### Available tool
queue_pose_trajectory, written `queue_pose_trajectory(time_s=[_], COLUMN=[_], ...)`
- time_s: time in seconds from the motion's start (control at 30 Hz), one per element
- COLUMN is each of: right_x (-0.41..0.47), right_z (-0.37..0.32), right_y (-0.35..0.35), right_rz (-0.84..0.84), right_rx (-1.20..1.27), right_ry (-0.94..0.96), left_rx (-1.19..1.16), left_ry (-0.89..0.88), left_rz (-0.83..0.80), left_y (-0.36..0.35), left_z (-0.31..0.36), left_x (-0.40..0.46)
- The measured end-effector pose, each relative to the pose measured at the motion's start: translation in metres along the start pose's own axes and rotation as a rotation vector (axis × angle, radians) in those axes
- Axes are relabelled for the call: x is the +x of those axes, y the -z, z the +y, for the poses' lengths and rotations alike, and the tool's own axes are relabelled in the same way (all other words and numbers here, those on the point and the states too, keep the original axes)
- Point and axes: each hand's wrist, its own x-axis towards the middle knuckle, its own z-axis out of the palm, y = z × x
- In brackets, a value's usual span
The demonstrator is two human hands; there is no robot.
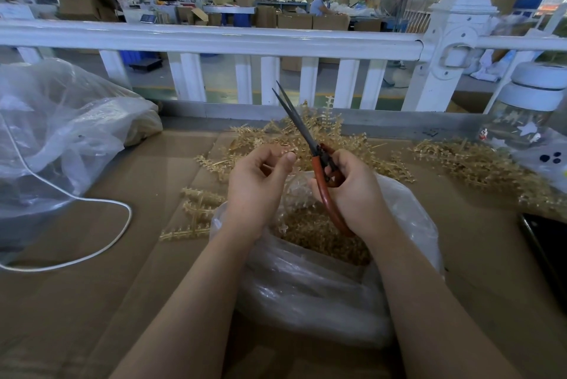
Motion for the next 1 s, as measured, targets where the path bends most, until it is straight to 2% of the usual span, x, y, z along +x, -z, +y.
queue_pose_trajectory(time_s=[0.13, 0.27, 0.37, 0.6, 0.77, 1.0], right_x=[-0.003, -0.011, -0.012, -0.015, -0.014, -0.013], right_z=[-0.002, -0.009, -0.011, -0.011, -0.006, -0.003], right_y=[-0.001, -0.004, -0.002, -0.001, 0.003, 0.003], right_rz=[0.058, 0.144, 0.187, 0.049, 0.02, 0.003], right_rx=[-0.073, -0.28, -0.322, -0.332, -0.434, -0.45], right_ry=[0.012, 0.121, 0.172, 0.142, 0.148, 0.169], left_rx=[-0.127, -0.35, -0.467, -0.579, -0.651, -0.718], left_ry=[0.083, 0.167, 0.213, 0.3, 0.328, 0.318], left_rz=[0.023, 0.002, 0.038, 0.121, 0.092, 0.036], left_y=[0.001, 0.0, 0.001, 0.003, 0.003, 0.006], left_z=[0.001, 0.003, 0.004, 0.001, -0.002, -0.002], left_x=[0.001, 0.0, 0.0, 0.003, 0.006, 0.006])
